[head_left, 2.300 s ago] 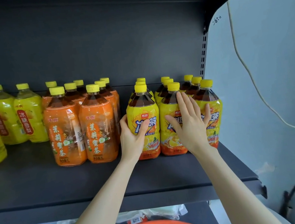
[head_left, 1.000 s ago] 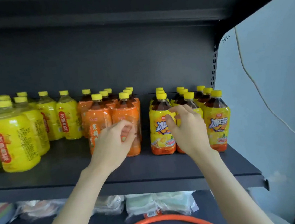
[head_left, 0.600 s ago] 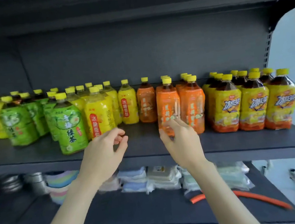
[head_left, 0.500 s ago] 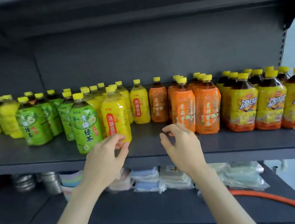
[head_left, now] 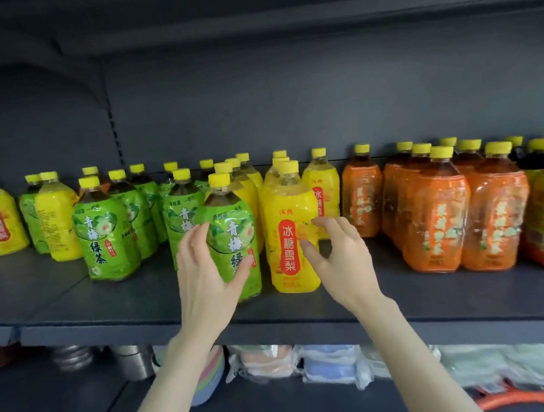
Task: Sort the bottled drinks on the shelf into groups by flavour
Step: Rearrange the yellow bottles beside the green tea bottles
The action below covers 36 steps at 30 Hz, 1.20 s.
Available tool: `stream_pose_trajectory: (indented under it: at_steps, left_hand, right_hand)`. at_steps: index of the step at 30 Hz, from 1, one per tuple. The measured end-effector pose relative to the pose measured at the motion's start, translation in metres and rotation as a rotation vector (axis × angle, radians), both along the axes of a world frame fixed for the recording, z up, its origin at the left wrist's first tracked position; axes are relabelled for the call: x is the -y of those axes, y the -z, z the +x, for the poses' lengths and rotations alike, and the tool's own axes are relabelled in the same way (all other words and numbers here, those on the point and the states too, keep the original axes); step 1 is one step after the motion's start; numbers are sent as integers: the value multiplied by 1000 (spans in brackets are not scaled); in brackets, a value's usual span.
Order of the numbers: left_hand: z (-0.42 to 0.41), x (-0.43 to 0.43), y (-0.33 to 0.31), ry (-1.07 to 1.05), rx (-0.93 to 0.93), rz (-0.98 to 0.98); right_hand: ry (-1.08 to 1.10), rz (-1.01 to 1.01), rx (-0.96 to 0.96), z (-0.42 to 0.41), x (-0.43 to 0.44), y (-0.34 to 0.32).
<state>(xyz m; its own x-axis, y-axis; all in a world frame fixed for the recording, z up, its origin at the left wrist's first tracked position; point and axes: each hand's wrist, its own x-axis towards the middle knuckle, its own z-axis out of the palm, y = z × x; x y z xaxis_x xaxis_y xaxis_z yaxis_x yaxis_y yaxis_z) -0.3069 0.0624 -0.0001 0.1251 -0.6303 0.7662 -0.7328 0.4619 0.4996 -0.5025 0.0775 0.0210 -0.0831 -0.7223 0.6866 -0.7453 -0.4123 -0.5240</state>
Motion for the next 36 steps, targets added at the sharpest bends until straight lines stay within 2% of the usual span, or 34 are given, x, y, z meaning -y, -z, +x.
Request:
stream_pose_trajectory:
  at_steps: [2,6,9,12,24,30,33,36]
  left_hand:
    - [3,18,2,18,-73,29]
    - [7,42,9,88,-218,-5]
    - [6,50,16,147,-255,17]
    - [8,57,21,183,-267,-10]
    - [9,57,27,183,-288,-52]
    - [-12,28,42,124,-322,-256]
    - [-34,18,45,230,-298,-284]
    - [-60,28,31,338,-290,-155]
  right_hand:
    - [29,14,77,6,18,0]
    - [-57,127,362,17,49,7]
    - [-98,250,514,27,64,17]
    - [-138,260,604,32,69,25]
    - [-15,45,681,39,41,32]
    - [18,26,678,13,31,30]
    - [9,20,679,2,29,33]
    - [-19,28,673,-11,28,33]
